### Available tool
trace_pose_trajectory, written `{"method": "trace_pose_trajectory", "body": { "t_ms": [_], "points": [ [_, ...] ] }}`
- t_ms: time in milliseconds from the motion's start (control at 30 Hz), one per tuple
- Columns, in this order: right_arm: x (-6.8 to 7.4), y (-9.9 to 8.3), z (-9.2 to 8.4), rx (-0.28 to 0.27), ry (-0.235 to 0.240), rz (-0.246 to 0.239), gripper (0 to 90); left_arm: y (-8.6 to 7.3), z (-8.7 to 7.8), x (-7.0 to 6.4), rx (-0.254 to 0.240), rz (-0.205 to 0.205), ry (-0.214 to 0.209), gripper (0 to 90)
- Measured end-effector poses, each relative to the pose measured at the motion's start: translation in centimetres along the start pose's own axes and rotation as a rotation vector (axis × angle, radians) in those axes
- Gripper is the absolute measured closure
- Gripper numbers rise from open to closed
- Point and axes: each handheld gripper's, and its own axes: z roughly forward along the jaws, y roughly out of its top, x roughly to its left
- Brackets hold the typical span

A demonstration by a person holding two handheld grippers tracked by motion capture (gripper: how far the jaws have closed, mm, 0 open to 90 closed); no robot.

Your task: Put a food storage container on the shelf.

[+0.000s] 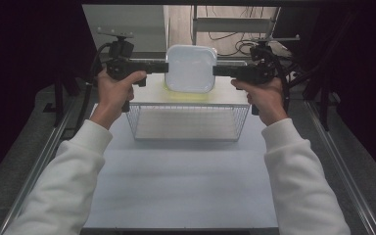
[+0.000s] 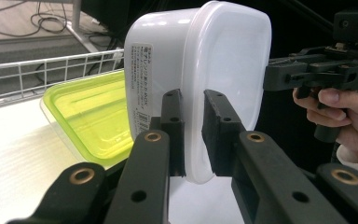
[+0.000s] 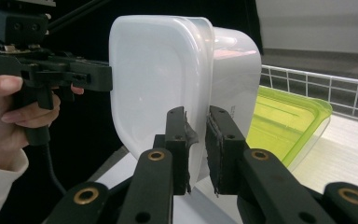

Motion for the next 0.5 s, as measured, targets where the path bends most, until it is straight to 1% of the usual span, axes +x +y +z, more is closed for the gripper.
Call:
{"method": "trace_pose_trajectory", "body": {
  "t_ms": [33, 167, 233, 367, 500],
  "points": [
    [-0.4, 0.1, 0.2, 0.003, 0.002, 0.008, 78.5, 0.1, 0.2, 0.3, 0.007, -0.004, 0.002, 78.9],
    [-1.4, 0.6, 0.9, 0.021, 0.005, 0.044, 78.5, 0.5, 0.8, 1.2, 0.015, -0.046, -0.005, 78.8],
    [-1.8, 0.7, 1.2, 0.028, 0.009, 0.059, 78.6, 0.6, 1.2, 1.7, 0.021, -0.059, -0.007, 78.8],
    [-2.6, 0.9, 1.9, 0.042, 0.012, 0.108, 78.8, 0.7, 2.0, 2.5, 0.037, -0.097, 0.006, 78.6],
    [-3.3, 1.0, 2.3, 0.046, 0.025, 0.139, 78.9, 0.9, 2.3, 2.9, 0.044, -0.127, 0.000, 78.4]
  ]
}}
